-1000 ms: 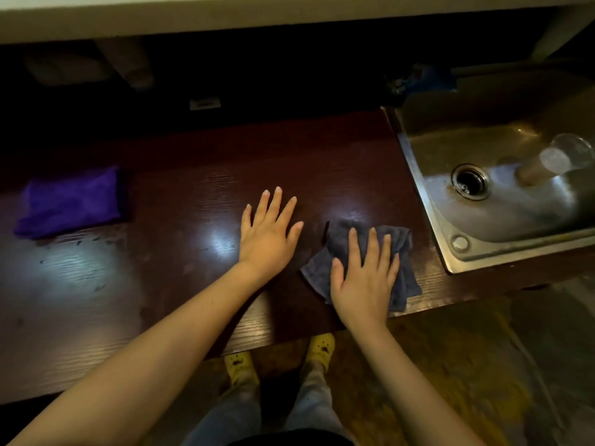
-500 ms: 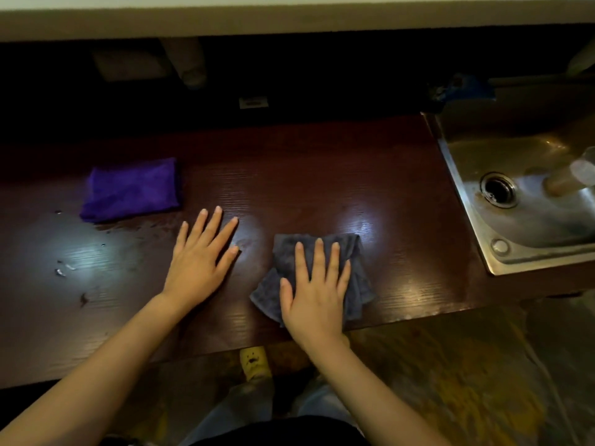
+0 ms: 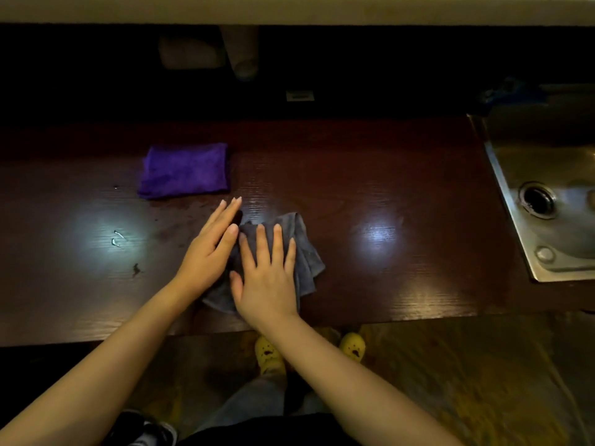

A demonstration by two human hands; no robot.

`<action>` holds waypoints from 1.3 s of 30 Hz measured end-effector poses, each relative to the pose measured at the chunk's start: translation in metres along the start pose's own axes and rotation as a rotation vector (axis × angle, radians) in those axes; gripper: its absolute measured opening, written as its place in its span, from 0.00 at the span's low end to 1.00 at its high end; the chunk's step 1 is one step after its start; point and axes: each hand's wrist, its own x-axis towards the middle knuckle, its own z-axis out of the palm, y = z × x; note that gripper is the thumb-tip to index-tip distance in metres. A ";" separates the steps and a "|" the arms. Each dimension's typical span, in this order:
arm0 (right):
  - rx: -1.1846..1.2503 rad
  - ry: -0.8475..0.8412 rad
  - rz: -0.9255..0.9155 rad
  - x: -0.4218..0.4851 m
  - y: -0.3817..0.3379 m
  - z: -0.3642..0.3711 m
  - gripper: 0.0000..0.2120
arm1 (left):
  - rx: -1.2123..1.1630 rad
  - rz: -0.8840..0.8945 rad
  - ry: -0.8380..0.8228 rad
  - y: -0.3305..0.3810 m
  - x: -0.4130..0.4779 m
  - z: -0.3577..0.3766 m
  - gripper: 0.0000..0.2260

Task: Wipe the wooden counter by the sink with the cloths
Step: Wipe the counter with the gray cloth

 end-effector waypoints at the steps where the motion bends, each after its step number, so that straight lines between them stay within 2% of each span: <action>1: 0.035 -0.009 -0.025 0.000 -0.002 -0.002 0.32 | -0.009 -0.011 0.034 -0.001 -0.007 -0.005 0.19; 4: 0.289 -0.099 -0.055 0.004 0.015 -0.016 0.35 | 0.074 -0.006 0.111 0.001 -0.018 -0.006 0.20; 6: 0.468 -0.128 -0.060 0.008 0.039 -0.031 0.33 | 0.180 0.101 0.073 0.009 -0.021 0.000 0.21; 7: 0.468 -0.122 -0.080 0.009 0.051 -0.038 0.32 | 0.235 0.167 0.022 0.012 -0.022 0.004 0.21; 9: 0.305 -0.147 -0.159 0.008 0.070 -0.047 0.33 | 0.349 0.256 -0.110 0.013 -0.027 0.007 0.25; 12: 0.117 -0.264 -0.225 0.006 0.081 -0.050 0.40 | 0.432 0.244 -0.252 0.005 -0.029 0.007 0.36; 16: 0.104 -0.141 -0.231 0.007 0.076 -0.045 0.40 | 0.441 0.196 -0.330 -0.001 -0.025 -0.001 0.45; 19: 0.137 -0.060 -0.206 0.005 0.070 -0.042 0.34 | 0.580 0.219 -0.281 0.003 -0.021 0.001 0.39; 24: 0.092 0.157 -0.224 -0.001 0.062 -0.038 0.16 | 0.600 0.256 -0.123 0.008 -0.020 0.012 0.22; 28: 0.164 0.099 -0.178 0.017 0.067 -0.053 0.12 | 0.684 0.275 -0.094 0.017 -0.004 0.011 0.20; 31: 0.372 0.040 -0.114 0.028 0.074 -0.072 0.14 | 0.519 0.273 -0.140 0.029 0.010 0.000 0.19; 35: 0.811 0.001 -0.028 0.033 0.090 -0.098 0.15 | 0.189 0.232 -0.189 0.048 0.020 -0.011 0.17; 39: 0.798 -0.019 0.033 0.028 0.100 -0.098 0.13 | 0.091 0.089 -0.223 0.051 0.020 -0.006 0.18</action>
